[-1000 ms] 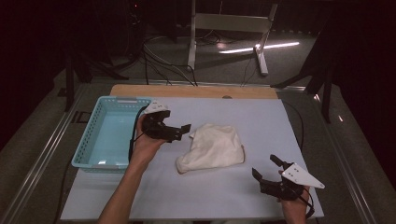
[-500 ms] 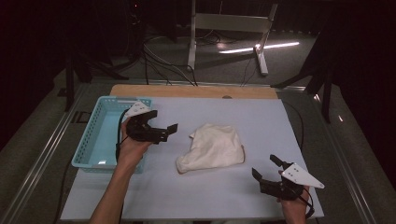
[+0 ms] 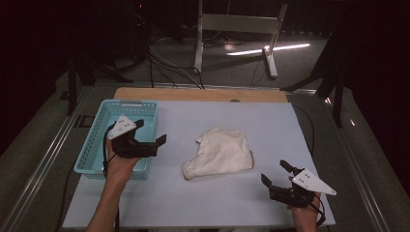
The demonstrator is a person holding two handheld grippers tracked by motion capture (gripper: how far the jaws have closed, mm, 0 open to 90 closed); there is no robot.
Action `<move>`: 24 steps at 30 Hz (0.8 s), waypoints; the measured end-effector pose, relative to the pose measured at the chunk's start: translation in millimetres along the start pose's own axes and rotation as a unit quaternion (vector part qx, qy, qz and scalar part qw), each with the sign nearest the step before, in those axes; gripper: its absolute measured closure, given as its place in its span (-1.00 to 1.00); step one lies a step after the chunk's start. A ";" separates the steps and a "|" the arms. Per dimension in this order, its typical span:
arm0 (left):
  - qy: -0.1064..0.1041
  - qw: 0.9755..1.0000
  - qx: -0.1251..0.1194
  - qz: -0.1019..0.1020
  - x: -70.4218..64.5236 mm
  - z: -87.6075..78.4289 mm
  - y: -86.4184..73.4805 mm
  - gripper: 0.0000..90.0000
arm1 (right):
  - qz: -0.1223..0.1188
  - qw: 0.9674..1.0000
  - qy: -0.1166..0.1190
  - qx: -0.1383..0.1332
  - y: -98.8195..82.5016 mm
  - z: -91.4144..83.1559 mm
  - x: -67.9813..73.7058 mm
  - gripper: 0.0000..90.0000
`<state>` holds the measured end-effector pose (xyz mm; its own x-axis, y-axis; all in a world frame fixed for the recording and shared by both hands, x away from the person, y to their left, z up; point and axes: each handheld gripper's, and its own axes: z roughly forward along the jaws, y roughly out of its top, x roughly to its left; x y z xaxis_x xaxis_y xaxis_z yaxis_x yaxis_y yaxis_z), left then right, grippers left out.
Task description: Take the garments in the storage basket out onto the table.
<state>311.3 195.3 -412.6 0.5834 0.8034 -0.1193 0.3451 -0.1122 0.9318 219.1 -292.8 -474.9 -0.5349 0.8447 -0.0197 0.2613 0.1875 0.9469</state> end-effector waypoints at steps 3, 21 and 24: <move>0.011 1.000 -0.003 -0.004 4.9 -7.8 -8.9 -1.00 | 0.000 1.000 -0.001 0.000 0.0 -0.1 0.0 -0.65; 0.053 0.999 -0.008 -0.002 20.1 -33.0 -44.4 -1.00 | 0.003 1.000 -0.005 0.000 -0.7 -0.3 -1.4 -0.65; 0.057 0.998 -0.002 0.003 18.0 -32.8 -47.7 -1.00 | 0.005 1.000 -0.006 -0.001 -0.7 -0.6 -1.8 -0.65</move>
<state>281.2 234.4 -447.9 0.4978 0.8642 -0.0732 0.3379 -0.1155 0.9341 219.4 -294.7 -475.4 -0.5222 0.8527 -0.0146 0.2644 0.1781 0.9478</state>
